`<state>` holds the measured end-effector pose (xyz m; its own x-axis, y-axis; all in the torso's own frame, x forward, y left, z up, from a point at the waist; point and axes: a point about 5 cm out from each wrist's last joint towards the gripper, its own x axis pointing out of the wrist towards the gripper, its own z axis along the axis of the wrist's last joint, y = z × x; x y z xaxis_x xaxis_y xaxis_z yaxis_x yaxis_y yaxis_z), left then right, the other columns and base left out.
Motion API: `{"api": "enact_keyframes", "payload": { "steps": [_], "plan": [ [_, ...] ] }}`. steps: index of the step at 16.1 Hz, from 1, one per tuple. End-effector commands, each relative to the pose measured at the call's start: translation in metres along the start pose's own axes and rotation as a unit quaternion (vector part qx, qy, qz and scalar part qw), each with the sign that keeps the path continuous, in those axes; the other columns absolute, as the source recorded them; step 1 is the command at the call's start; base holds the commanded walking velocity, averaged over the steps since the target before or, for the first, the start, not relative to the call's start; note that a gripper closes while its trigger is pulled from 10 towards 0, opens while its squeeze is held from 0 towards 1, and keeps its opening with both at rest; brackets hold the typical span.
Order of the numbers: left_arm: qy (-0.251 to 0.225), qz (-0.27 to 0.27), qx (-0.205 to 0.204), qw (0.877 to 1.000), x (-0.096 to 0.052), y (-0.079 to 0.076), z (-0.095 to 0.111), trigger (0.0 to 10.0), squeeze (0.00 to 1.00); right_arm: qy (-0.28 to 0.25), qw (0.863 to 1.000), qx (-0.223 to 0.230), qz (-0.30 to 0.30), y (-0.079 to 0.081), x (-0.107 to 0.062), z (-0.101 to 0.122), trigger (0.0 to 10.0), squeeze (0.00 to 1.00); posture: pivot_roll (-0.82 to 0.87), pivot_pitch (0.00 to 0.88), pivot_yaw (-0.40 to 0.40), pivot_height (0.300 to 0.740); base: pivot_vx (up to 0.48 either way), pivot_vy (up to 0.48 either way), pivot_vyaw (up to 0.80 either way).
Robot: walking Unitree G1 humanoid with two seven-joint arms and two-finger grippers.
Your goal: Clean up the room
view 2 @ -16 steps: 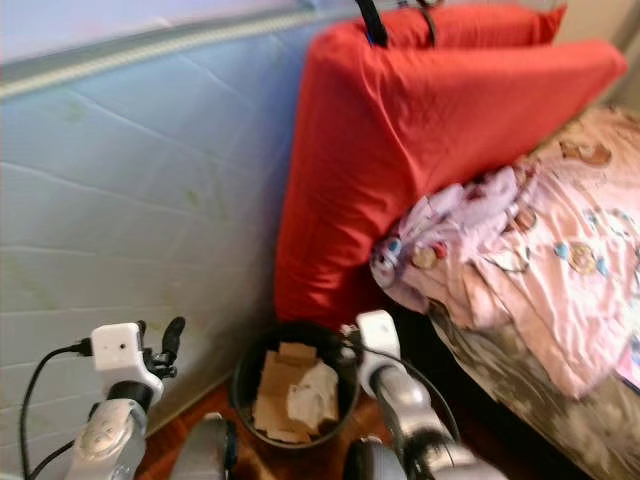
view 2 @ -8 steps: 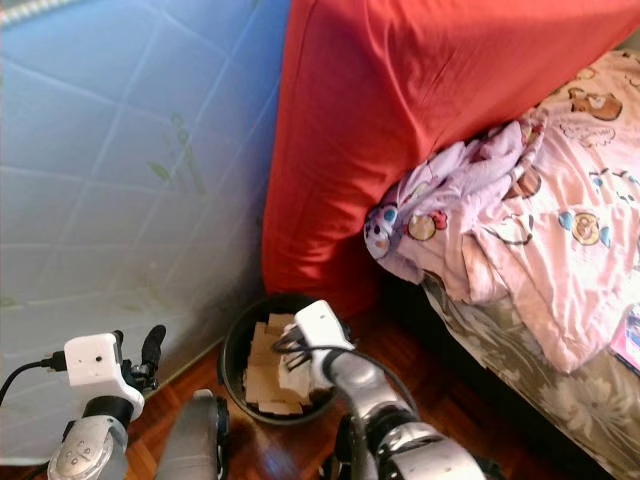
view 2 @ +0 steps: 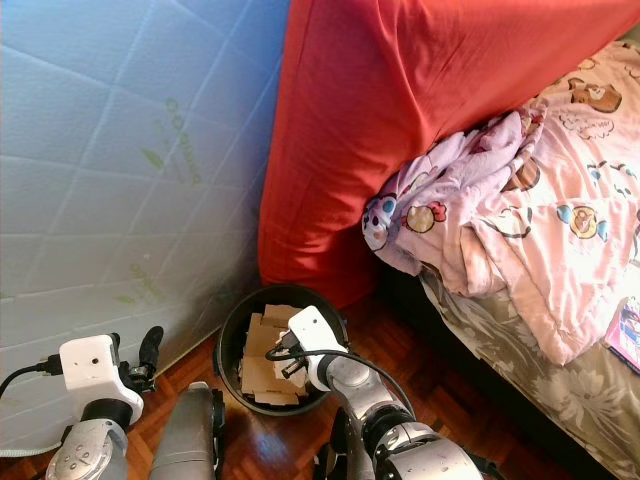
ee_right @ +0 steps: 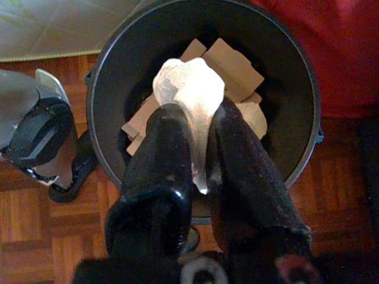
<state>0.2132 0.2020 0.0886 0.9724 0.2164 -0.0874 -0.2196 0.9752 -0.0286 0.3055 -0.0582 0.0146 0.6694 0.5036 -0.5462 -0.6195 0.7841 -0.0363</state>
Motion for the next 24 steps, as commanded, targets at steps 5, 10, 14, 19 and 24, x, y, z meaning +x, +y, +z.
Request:
{"api": "enact_keyframes", "payload": {
  "steps": [5, 10, 14, 19, 24],
  "plan": [
    [0.011, 0.002, 0.005, 1.0, -0.003, 0.0, -0.003, 10.0, 0.0, 0.006, 1.0, 0.007, 0.002, 0.0, 0.0, 0.0, 10.0, 1.0, 0.26, 0.29, -0.15, 0.64, 0.0, 0.0, 0.0],
    [0.012, 0.001, 0.004, 1.0, -0.003, -0.002, -0.004, 10.0, 0.0, -0.003, 1.0, 0.009, 0.0, 0.0, 0.001, 0.005, 10.0, 1.0, 0.26, 0.286, -0.151, 0.64, 0.0, 0.0, 0.0],
    [0.014, 0.001, 0.003, 1.0, -0.004, -0.003, -0.005, 10.0, 0.0, -0.013, 0.993, -0.111, 0.04, 0.015, 0.004, 0.011, 10.0, 0.0, 0.26, 0.291, -0.152, 0.64, 0.0, 0.0, 0.0],
    [0.017, 0.001, 0.002, 1.0, -0.001, -0.004, -0.008, 10.0, 0.0, -0.057, 0.998, -0.005, -0.005, -0.002, 0.002, 0.023, 10.0, 0.0, 0.26, 0.282, -0.149, 0.64, 0.0, 0.0, 0.0],
    [0.074, 0.006, 0.026, 0.997, 0.013, 0.016, -0.047, 10.0, 0.0, -0.099, 0.922, 0.27, -0.258, -0.102, -0.078, -0.076, 10.0, 0.0, 0.19, 0.132, -0.114, 0.71, 0.0, 0.0, 0.0]
  ]
}}
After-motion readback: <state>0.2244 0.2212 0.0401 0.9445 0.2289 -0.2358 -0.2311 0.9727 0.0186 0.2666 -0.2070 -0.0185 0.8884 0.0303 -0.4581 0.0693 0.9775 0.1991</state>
